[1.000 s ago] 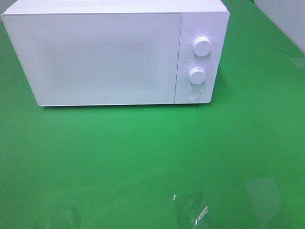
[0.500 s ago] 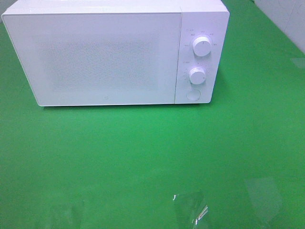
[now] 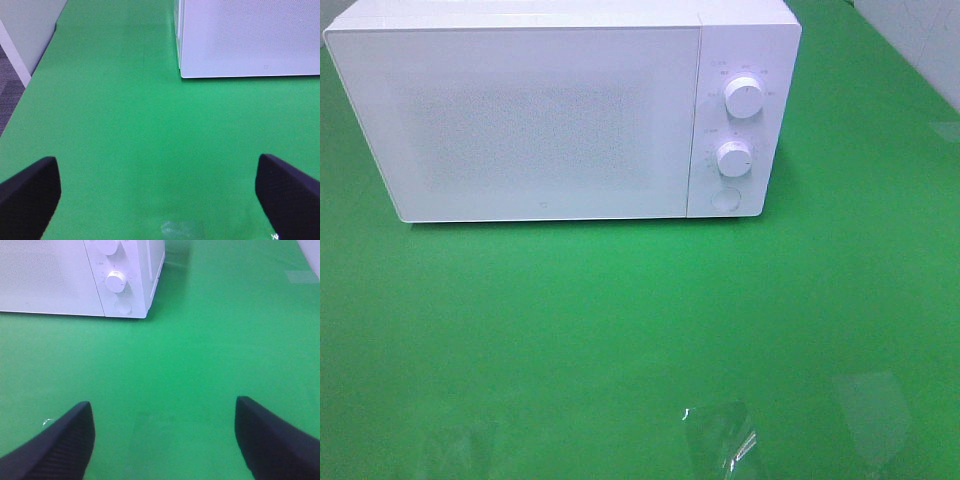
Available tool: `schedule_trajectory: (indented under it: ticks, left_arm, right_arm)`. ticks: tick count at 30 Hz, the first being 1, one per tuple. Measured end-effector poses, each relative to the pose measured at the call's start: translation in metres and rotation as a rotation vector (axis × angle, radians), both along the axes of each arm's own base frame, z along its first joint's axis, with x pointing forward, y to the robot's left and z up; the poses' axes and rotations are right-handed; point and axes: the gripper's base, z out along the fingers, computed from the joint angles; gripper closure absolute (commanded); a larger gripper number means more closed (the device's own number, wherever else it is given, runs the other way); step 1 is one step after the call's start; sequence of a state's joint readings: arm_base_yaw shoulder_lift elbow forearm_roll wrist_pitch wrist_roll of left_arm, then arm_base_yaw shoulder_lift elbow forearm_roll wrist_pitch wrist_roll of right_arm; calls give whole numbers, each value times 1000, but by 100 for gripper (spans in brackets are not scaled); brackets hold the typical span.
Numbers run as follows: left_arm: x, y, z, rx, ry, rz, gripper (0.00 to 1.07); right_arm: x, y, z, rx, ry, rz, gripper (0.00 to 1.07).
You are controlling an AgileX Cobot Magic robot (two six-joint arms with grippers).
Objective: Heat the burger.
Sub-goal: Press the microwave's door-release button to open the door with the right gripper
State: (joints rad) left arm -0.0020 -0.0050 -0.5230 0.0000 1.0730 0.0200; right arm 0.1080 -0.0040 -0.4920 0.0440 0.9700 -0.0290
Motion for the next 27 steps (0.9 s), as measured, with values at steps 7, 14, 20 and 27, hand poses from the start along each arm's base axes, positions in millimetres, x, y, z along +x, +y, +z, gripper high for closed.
schedule_trajectory:
  ticks: [7, 14, 20, 27]
  left_arm:
    - [0, 0, 0, 0, 0, 0, 9]
    - [0, 0, 0, 0, 0, 0, 9]
    - [0, 0, 0, 0, 0, 0, 9]
    - [0, 0, 0, 0, 0, 0, 9]
  right_arm:
    - [0, 0, 0, 4, 1, -2, 33]
    - [8, 1, 7, 7, 6, -4, 33]
    - [36, 3, 19, 6, -22, -13, 33]
    - [70, 6, 24, 8, -25, -19, 33]
